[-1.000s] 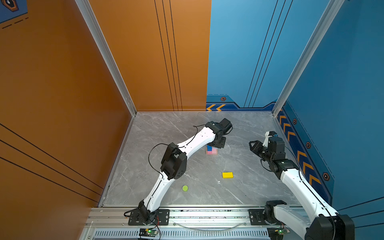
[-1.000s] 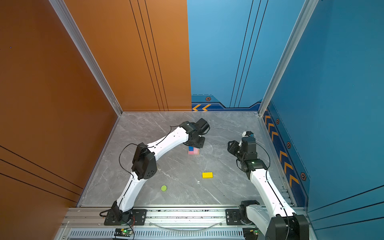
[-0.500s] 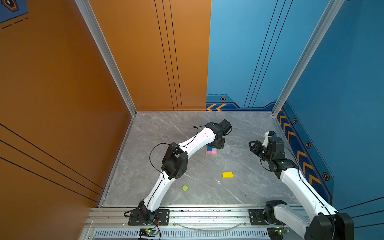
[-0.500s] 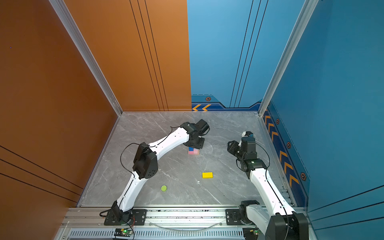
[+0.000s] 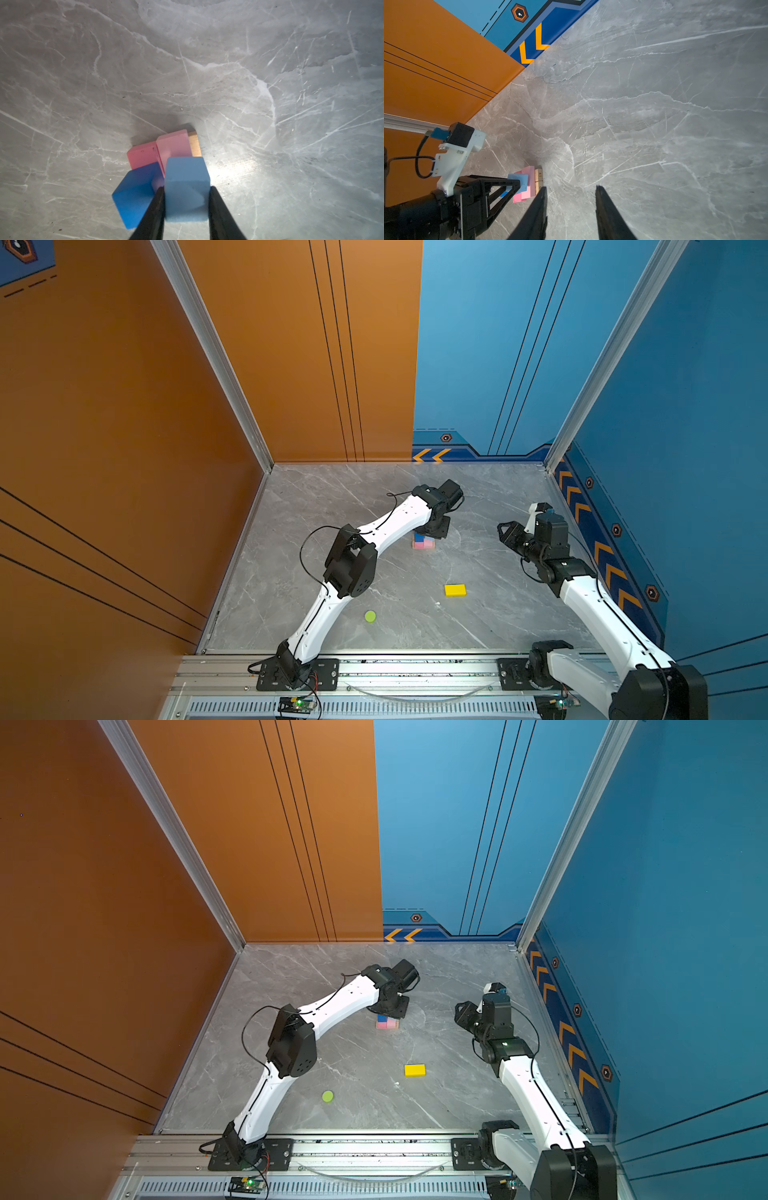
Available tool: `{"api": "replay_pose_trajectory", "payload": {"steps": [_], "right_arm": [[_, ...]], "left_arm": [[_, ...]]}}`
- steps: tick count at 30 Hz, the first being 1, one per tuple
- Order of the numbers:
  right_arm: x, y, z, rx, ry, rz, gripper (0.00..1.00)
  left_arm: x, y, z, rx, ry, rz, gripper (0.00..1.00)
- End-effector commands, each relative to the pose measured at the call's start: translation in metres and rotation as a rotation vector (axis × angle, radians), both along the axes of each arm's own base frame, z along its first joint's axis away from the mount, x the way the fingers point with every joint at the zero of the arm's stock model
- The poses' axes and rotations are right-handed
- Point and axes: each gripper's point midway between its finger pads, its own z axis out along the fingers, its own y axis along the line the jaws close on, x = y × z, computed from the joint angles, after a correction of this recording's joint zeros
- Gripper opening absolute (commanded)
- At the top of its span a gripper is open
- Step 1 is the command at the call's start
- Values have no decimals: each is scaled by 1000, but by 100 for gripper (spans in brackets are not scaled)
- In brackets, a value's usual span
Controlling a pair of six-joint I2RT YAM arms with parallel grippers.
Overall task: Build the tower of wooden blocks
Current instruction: 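Lower the light blue cube beside the dark blue cube on the pink blocks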
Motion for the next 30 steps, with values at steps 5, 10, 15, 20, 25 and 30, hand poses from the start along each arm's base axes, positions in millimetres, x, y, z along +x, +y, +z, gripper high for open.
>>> {"api": "replay_pose_trajectory", "payload": {"steps": [5, 10, 15, 20, 25, 30], "right_arm": [[2, 1, -1, 8, -6, 8, 40], [2, 1, -1, 8, -8, 7, 40], [2, 1, -2, 8, -5, 7, 40], [1, 1, -1, 8, -6, 9, 40], [2, 1, -2, 8, -5, 8, 40], [2, 2, -1, 9, -5, 10, 40]], "left_arm": [[-2, 10, -19, 41, 42, 20, 35], [-2, 10, -20, 44, 42, 20, 36], [-2, 10, -21, 46, 43, 21, 37], [-3, 11, -23, 48, 47, 22, 37], [-2, 11, -20, 45, 42, 23, 38], [-2, 10, -17, 41, 37, 22, 39]]}}
